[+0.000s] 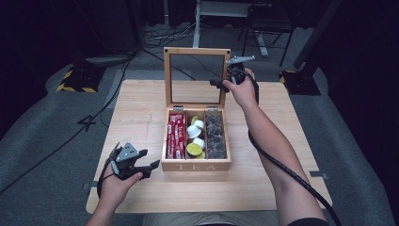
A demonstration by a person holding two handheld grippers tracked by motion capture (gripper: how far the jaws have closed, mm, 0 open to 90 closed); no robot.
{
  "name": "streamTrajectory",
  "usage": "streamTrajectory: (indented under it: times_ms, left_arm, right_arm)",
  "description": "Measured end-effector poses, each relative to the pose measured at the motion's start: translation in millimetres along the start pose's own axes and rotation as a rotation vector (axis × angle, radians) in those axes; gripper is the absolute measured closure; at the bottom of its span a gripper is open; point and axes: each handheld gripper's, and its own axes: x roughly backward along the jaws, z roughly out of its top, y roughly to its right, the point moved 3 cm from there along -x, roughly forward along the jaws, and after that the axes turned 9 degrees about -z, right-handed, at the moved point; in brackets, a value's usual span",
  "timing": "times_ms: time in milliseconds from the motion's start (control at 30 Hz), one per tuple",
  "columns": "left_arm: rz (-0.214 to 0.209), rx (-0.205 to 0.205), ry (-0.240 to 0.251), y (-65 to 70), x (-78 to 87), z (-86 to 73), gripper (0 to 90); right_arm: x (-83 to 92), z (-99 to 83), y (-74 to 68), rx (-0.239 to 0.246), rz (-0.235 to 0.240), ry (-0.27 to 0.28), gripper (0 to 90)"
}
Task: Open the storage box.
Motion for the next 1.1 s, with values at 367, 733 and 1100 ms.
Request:
streamTrajectory:
  times_ms: [367,733,1100]
  left_arm:
    - [-0.005,0.000,-0.003,-0.6,-1.6,0.6,33.6]
    - [-0.005,0.006,0.003,-0.2,-0.3,2.6,33.2]
    - [0.010,0.009,-0.006,1.5,3.4,-1.1,33.1]
  right_arm:
    - [1.8,-6.6,5.2,-0.008,-0.003,-0.021,27.2]
    - [40.7,-0.9,6.0,0.028,0.018,0.030,29.3]
    - [100.8,-1.9,-4.9,0.067,0.118,0.056,30.5]
